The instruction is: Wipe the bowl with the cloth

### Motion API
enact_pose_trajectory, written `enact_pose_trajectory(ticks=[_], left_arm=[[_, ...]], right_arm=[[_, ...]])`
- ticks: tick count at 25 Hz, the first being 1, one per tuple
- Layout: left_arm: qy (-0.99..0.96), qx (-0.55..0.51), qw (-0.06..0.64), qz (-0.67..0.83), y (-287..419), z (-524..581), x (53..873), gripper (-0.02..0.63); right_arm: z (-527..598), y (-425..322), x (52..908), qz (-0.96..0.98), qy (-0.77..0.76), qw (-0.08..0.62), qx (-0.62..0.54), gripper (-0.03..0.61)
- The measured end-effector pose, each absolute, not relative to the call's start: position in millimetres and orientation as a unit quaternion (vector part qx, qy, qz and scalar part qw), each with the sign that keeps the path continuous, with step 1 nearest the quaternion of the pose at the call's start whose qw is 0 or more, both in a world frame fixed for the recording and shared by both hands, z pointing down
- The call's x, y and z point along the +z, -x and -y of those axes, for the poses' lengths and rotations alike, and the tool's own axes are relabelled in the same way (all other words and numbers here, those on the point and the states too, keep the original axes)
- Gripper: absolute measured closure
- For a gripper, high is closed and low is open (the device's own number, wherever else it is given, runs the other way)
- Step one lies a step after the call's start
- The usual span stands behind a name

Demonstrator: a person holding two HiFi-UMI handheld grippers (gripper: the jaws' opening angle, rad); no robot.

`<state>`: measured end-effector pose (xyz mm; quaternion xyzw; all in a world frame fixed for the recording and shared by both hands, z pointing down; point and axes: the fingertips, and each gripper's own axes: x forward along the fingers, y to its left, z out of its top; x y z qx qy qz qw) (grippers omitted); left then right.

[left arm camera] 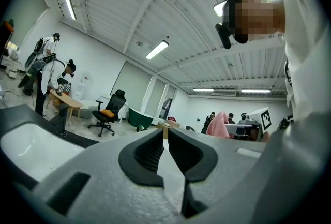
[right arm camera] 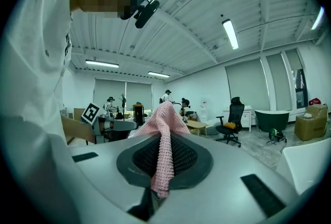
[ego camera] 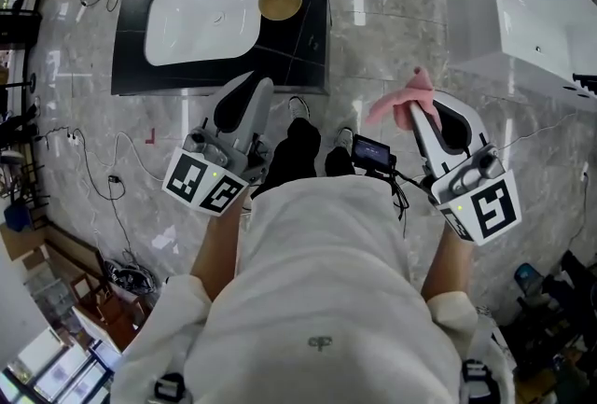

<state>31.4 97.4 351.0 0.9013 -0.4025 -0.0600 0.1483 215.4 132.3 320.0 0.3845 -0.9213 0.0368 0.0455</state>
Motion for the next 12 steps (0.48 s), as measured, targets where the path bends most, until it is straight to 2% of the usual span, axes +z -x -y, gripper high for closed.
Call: enact_pose_trajectory(ticks=[12], left_arm=[[-0.908,-0.066,0.143,0.388,-40.8,-102.4,346.6,0.575]], right_arm=[[-138.3,-213.3,319.6,0.921,-0.386,0.046,0.027,0.563]])
